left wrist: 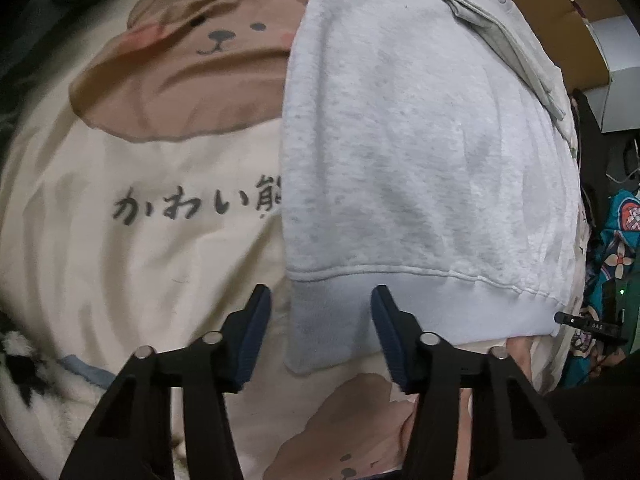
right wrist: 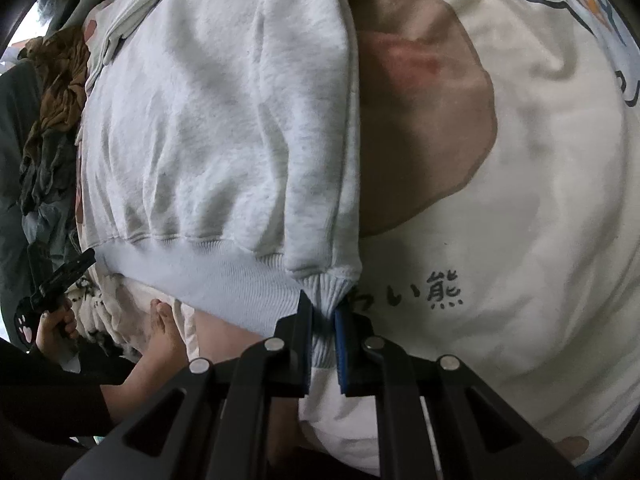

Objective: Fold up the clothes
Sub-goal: 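Close the left tool on the ribbed hem beside the right tool, then lift the ribbed hem up with both tools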

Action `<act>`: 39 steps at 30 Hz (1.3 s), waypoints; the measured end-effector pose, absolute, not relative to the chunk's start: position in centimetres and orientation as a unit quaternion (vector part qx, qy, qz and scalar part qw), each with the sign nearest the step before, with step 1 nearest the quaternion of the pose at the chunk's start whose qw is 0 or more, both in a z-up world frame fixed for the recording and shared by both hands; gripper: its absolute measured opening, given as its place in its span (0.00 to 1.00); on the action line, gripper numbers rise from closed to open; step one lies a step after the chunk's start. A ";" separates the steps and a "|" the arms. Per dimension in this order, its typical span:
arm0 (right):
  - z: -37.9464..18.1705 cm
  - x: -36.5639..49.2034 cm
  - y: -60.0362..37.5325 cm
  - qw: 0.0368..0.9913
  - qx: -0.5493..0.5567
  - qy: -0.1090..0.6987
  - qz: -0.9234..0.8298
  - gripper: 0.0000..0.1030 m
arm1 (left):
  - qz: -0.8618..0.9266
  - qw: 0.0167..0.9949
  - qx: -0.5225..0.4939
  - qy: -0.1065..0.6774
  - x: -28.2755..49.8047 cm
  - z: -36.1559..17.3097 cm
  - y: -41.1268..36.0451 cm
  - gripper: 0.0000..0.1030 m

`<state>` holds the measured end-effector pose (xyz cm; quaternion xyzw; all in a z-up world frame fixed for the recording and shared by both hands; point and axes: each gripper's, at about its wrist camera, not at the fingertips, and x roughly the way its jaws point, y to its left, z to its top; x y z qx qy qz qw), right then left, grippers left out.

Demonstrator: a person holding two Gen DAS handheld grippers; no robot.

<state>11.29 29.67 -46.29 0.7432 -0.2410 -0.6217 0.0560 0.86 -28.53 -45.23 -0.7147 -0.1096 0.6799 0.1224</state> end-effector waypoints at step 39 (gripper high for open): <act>-35.9 11.5 31.2 0.089 0.721 -0.228 -0.648 0.07 | 0.676 0.168 -0.701 -0.154 4.4 -34.8 -28.1 0.04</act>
